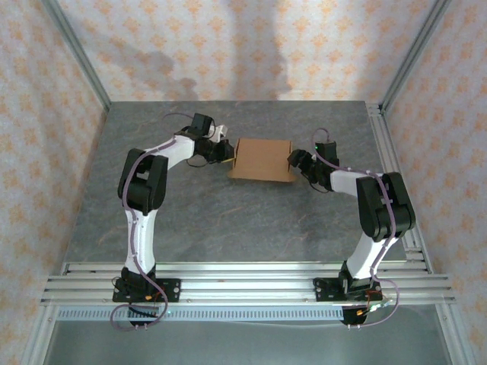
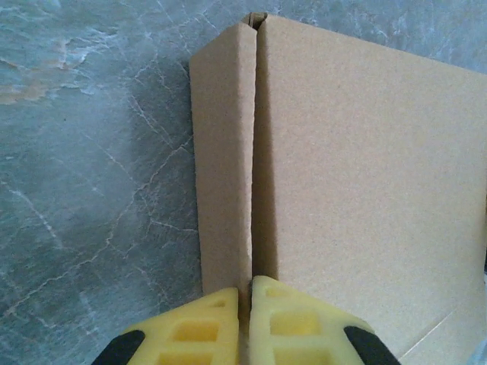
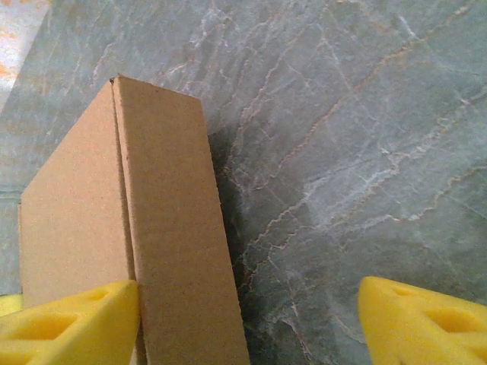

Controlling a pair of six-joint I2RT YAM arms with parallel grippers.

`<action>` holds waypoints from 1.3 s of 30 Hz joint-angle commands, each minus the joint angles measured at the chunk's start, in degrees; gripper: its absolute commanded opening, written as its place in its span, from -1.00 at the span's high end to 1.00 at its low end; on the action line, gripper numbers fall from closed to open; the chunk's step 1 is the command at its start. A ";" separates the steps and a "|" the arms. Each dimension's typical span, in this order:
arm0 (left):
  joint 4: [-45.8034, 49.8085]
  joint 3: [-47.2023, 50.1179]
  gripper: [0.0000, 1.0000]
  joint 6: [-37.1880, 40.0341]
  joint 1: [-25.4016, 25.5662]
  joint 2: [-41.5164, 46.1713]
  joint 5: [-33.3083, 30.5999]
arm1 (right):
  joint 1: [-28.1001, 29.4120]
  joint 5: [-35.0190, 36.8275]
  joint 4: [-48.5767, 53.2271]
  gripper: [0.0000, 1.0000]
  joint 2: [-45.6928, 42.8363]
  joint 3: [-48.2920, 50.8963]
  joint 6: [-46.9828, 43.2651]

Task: Fold the paper box

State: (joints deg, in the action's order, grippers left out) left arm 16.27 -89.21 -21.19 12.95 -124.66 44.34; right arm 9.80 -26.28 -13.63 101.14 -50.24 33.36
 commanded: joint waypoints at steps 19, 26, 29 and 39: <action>1.11 1.85 0.78 0.76 -1.14 -0.96 0.57 | 0.64 -20.30 -20.82 -0.49 11.26 -6.36 11.79; 2.11 1.15 0.77 1.34 -1.11 -0.93 0.58 | 1.27 -22.44 -20.87 -0.13 10.72 -7.15 10.64; 2.27 0.97 0.77 1.37 -1.09 -1.03 0.36 | 1.23 -23.11 -25.57 -0.23 10.38 -5.95 12.32; 2.82 1.19 0.76 1.55 -1.13 0.16 0.22 | 0.92 -22.03 -29.01 -0.38 7.60 -2.61 11.86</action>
State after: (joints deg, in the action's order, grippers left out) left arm 16.78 -88.66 -20.93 10.81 -124.66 44.34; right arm 9.58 -45.50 -43.11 110.89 -53.43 46.96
